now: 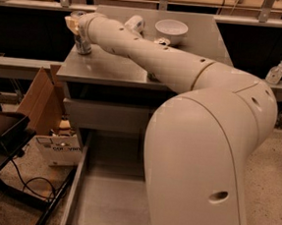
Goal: Place redbull can into middle drawer
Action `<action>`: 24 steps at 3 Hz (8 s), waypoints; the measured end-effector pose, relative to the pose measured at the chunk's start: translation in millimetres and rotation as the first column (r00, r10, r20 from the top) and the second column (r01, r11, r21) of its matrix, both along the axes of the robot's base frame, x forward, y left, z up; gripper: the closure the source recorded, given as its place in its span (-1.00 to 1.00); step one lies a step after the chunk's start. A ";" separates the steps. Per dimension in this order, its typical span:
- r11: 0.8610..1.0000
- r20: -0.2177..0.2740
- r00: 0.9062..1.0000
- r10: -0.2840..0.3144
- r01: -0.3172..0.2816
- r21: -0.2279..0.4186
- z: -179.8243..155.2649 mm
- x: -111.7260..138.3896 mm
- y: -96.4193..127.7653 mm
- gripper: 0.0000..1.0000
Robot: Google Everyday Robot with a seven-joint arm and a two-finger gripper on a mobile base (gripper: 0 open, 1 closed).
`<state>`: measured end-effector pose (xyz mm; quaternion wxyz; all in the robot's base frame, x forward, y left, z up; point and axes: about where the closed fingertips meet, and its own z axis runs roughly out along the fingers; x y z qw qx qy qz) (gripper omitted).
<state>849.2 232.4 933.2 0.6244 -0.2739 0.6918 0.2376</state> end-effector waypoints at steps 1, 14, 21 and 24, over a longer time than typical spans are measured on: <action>1.000 0.000 1.000 0.009 -0.009 -0.008 0.8 -0.8 0.7 1.00; 0.821 0.045 0.824 0.566 -0.557 -0.129 -181.2 -376.2 -126.4 1.00; 0.838 -0.036 0.838 0.545 -0.545 -0.009 -447.3 -346.3 -131.4 1.00; 0.845 -0.048 0.843 0.535 -0.534 0.043 -477.6 -357.2 -123.6 0.02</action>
Offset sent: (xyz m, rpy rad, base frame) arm -0.0633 -0.0178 0.0688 0.0110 -0.0843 0.1983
